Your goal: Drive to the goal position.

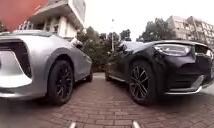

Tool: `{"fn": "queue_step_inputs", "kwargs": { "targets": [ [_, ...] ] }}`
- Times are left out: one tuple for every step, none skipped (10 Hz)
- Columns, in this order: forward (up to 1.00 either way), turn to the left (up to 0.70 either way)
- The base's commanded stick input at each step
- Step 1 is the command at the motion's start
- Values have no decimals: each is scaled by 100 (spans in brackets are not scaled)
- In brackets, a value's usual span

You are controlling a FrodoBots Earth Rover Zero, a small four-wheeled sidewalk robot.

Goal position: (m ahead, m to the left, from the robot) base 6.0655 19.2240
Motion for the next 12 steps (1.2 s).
{"fn": "queue_step_inputs", "kwargs": {
  "targets": [
    [45,0],
    [45,0],
    [45,0],
    [45,0],
    [45,0],
    [45,0],
    [45,0],
    [45,0],
    [45,0],
    [45,0],
    [45,9],
    [45,27]
  ]
}}
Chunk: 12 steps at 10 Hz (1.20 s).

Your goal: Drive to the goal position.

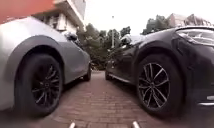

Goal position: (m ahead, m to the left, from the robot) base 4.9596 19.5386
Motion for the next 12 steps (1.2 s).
{"fn": "queue_step_inputs", "kwargs": {
  "targets": [
    [45,27],
    [45,27],
    [45,27],
    [45,0],
    [45,0],
    [45,0],
    [45,0],
    [45,0],
    [45,0],
    [45,0],
    [45,0],
    [45,0]
  ]
}}
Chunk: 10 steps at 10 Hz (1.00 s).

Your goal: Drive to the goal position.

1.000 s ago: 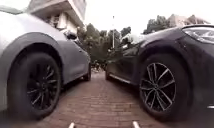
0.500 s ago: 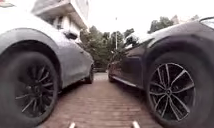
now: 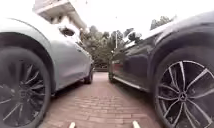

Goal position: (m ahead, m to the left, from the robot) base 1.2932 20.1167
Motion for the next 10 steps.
{"fn": "queue_step_inputs", "kwargs": {
  "targets": [
    [45,0],
    [45,0],
    [45,0],
    [45,0],
    [45,0],
    [45,0],
    [45,0],
    [45,0],
    [45,0],
    [45,0]
  ]
}}
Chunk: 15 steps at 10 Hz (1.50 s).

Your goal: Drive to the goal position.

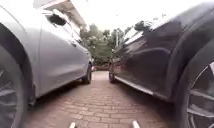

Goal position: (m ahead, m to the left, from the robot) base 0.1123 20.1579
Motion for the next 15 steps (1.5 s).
{"fn": "queue_step_inputs", "kwargs": {
  "targets": [
    [45,0],
    [45,0],
    [45,0],
    [45,0],
    [45,0],
    [45,0],
    [45,0],
    [45,0],
    [45,0],
    [45,0],
    [45,0],
    [45,0],
    [45,0],
    [45,0],
    [45,0]
  ]
}}
